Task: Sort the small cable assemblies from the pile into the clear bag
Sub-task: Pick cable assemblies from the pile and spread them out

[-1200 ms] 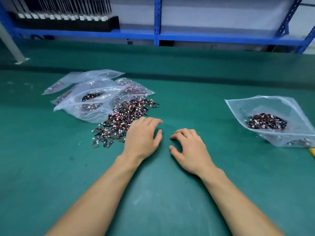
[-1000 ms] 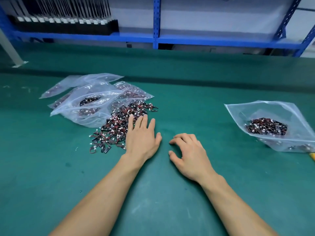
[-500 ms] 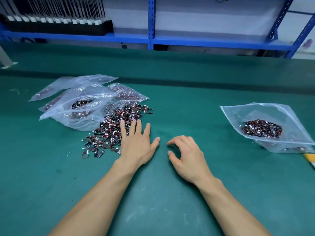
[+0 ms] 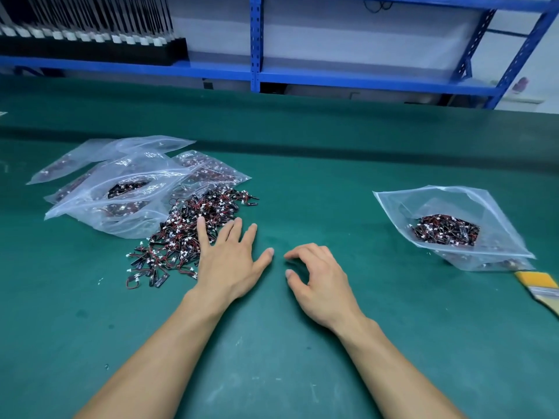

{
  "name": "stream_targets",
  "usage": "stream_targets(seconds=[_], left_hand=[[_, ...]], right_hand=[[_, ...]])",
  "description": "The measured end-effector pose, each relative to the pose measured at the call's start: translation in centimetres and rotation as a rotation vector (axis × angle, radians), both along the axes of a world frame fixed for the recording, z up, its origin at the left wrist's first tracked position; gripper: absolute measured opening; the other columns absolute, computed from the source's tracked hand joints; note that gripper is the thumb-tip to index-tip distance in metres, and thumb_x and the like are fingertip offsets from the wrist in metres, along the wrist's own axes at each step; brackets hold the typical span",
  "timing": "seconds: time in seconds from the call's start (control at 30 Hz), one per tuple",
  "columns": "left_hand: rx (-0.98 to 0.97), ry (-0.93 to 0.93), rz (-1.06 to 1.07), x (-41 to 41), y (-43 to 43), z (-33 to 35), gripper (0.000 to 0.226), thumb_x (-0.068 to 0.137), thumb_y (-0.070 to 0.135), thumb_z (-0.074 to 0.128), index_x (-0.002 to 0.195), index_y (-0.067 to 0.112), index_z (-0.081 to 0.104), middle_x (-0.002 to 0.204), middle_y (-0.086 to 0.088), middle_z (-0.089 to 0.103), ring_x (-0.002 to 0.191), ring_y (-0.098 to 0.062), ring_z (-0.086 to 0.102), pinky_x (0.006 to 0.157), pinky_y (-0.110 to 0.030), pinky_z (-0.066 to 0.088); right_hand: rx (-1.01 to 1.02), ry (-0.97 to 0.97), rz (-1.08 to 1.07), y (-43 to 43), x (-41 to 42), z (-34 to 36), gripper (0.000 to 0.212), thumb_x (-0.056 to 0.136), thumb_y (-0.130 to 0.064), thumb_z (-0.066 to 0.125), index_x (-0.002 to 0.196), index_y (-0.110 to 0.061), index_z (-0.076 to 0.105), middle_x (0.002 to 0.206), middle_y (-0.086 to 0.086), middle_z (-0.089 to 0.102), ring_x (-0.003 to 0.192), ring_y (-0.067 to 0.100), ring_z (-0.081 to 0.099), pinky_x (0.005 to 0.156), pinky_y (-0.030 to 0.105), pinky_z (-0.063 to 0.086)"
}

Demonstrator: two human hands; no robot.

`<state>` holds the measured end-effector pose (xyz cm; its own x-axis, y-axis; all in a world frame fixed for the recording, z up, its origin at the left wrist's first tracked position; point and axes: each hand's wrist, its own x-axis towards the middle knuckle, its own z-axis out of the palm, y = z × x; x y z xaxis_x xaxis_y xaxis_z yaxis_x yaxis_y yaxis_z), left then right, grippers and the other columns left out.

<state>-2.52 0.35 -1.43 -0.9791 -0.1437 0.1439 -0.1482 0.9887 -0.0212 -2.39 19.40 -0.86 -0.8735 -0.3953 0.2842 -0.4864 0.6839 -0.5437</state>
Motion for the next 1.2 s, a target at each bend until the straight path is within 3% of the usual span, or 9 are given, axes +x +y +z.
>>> stream_targets(seconds=[0.23, 0.4, 0.53, 0.67, 0.8, 0.87, 0.93, 1.03, 1.2], left_hand=[[0.081, -0.039, -0.132, 0.7, 0.5, -0.2, 0.092, 0.081, 0.078, 0.003, 0.157, 0.029, 0.015, 0.167, -0.003, 0.008, 0.153, -0.016, 0.000, 0.114, -0.051, -0.026], [0.032, -0.070, 0.022, 0.8, 0.6, 0.1, 0.097, 0.080, 0.082, -0.001, 0.158, 0.025, 0.011, 0.166, -0.015, 0.005, 0.153, -0.027, -0.003, 0.112, -0.058, -0.025], [0.034, -0.084, -0.146, 1.4, 1.6, 0.2, 0.098, 0.079, 0.081, -0.004, 0.158, 0.025, 0.009, 0.166, -0.010, 0.004, 0.154, -0.023, 0.000, 0.109, -0.059, -0.030], [0.213, -0.056, -0.461, 1.9, 3.0, 0.1, 0.082, 0.089, 0.067, 0.019, 0.159, 0.024, 0.008, 0.167, 0.003, -0.004, 0.153, -0.009, -0.003, 0.117, -0.051, -0.023], [0.369, 0.008, -0.553, 1.7, 1.8, 0.5, 0.081, 0.095, 0.043, 0.048, 0.159, 0.025, 0.002, 0.165, 0.010, -0.014, 0.150, -0.004, -0.015, 0.120, -0.040, -0.018], [0.322, 0.095, -0.479, 1.6, 1.0, 0.6, 0.080, 0.092, 0.040, 0.048, 0.159, 0.025, 0.007, 0.166, 0.007, -0.008, 0.152, -0.008, -0.011, 0.122, -0.040, -0.014], [0.143, 0.162, -0.273, 1.4, 0.2, 0.8, 0.077, 0.092, 0.049, 0.039, 0.159, 0.022, 0.012, 0.167, 0.000, 0.001, 0.154, -0.017, -0.005, 0.122, -0.047, -0.012], [-0.001, 0.082, 0.011, 0.9, -0.6, 0.8, 0.079, 0.094, 0.062, 0.020, 0.158, 0.017, 0.014, 0.166, -0.008, 0.007, 0.154, -0.019, -0.003, 0.116, -0.056, -0.020], [-0.008, 0.018, 0.028, 0.6, -0.7, 0.4, 0.082, 0.091, 0.064, 0.009, 0.156, 0.018, 0.023, 0.164, -0.004, 0.022, 0.153, -0.017, 0.003, 0.111, -0.058, -0.027]], right_hand=[[-0.048, -0.009, 0.000, 0.1, 0.0, 0.1, 0.019, 0.092, -0.025, 0.064, 0.112, -0.023, 0.066, 0.112, -0.015, 0.062, 0.110, 0.008, 0.050, 0.096, 0.026, 0.042], [-0.076, -0.029, -0.007, 0.2, 0.0, 0.1, 0.020, 0.092, -0.023, 0.064, 0.112, -0.023, 0.067, 0.111, -0.014, 0.061, 0.108, 0.009, 0.051, 0.095, 0.027, 0.043], [-0.122, -0.034, -0.001, 0.2, -0.1, 0.2, 0.020, 0.091, -0.017, 0.066, 0.111, -0.020, 0.068, 0.110, -0.011, 0.063, 0.107, 0.012, 0.054, 0.097, 0.030, 0.044], [-0.236, -0.039, -0.022, 0.3, 0.0, 0.4, 0.030, 0.085, 0.000, 0.062, 0.110, -0.016, 0.068, 0.107, -0.008, 0.064, 0.105, 0.014, 0.058, 0.097, 0.032, 0.046], [-0.324, -0.011, -0.114, 0.7, -0.2, 0.7, 0.040, 0.079, 0.010, 0.056, 0.110, -0.014, 0.062, 0.108, -0.009, 0.062, 0.106, 0.015, 0.058, 0.097, 0.030, 0.046], [-0.336, -0.014, -0.156, 1.0, -0.4, 0.7, 0.041, 0.078, 0.009, 0.055, 0.110, -0.017, 0.060, 0.108, -0.012, 0.061, 0.105, 0.014, 0.056, 0.096, 0.029, 0.045], [-0.335, -0.035, -0.181, 1.2, -0.6, 0.7, 0.040, 0.079, 0.007, 0.055, 0.110, -0.019, 0.060, 0.108, -0.014, 0.060, 0.105, 0.013, 0.055, 0.095, 0.028, 0.044], [-0.315, -0.065, -0.182, 1.2, -0.6, 0.5, 0.039, 0.080, 0.005, 0.055, 0.111, -0.019, 0.060, 0.109, -0.014, 0.060, 0.105, 0.011, 0.053, 0.096, 0.030, 0.044], [-0.166, -0.032, -0.105, 1.2, -0.7, 0.4, 0.038, 0.085, 0.000, 0.057, 0.118, -0.017, 0.061, 0.116, -0.013, 0.059, 0.112, 0.015, 0.049, 0.100, 0.040, 0.042]])
